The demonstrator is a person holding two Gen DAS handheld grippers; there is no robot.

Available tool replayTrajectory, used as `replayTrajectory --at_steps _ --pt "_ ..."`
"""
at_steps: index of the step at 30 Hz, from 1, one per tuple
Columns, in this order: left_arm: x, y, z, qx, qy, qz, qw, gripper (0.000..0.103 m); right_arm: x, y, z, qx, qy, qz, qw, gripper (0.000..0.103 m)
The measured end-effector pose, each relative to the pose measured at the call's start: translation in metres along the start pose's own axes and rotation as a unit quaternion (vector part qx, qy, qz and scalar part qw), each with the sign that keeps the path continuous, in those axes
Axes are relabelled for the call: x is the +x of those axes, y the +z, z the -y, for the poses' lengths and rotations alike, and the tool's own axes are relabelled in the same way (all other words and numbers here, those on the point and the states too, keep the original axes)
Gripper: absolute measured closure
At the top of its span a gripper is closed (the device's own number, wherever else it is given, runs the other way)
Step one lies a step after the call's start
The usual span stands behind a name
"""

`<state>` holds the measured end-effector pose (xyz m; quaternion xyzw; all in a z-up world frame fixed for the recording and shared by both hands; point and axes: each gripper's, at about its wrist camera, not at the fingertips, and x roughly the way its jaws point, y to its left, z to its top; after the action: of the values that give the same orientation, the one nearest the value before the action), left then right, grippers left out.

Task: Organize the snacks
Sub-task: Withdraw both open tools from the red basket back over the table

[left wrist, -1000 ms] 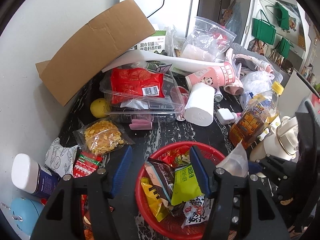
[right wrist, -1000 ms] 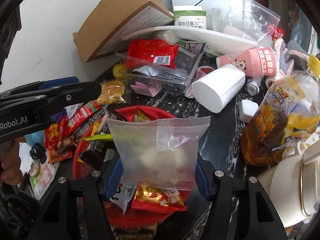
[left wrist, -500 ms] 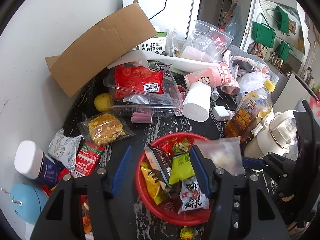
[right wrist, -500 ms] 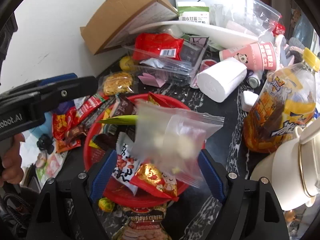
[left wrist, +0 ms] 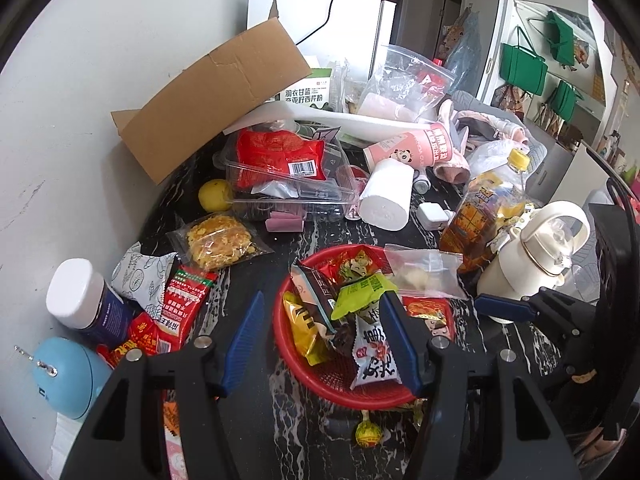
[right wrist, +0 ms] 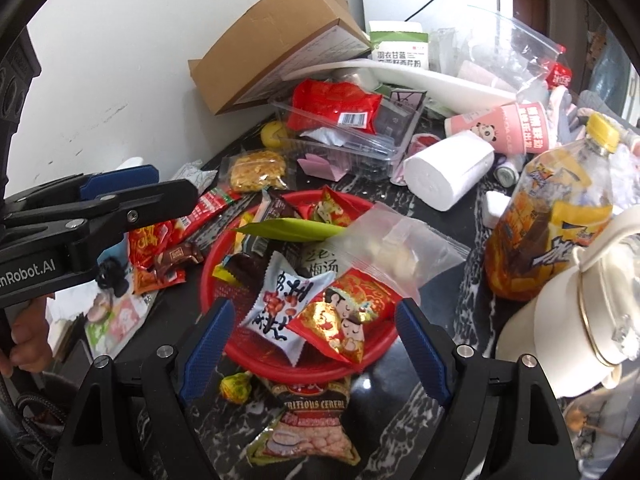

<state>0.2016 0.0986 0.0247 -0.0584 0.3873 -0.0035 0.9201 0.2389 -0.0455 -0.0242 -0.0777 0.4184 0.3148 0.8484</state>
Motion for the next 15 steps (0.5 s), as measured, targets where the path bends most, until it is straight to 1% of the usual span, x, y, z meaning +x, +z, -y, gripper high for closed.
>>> replayTrajectory --at_steps 8,15 --pt "-0.035 -0.006 0.011 0.011 -0.003 0.024 0.9996 0.044 -0.039 -0.005 -0.004 0.007 -0.021 0.034 0.999 0.02" --pt "-0.069 -0.011 0.02 0.017 -0.009 0.047 0.9987 0.044 -0.077 -0.01 -0.015 0.004 -0.033 0.067 0.997 0.02"
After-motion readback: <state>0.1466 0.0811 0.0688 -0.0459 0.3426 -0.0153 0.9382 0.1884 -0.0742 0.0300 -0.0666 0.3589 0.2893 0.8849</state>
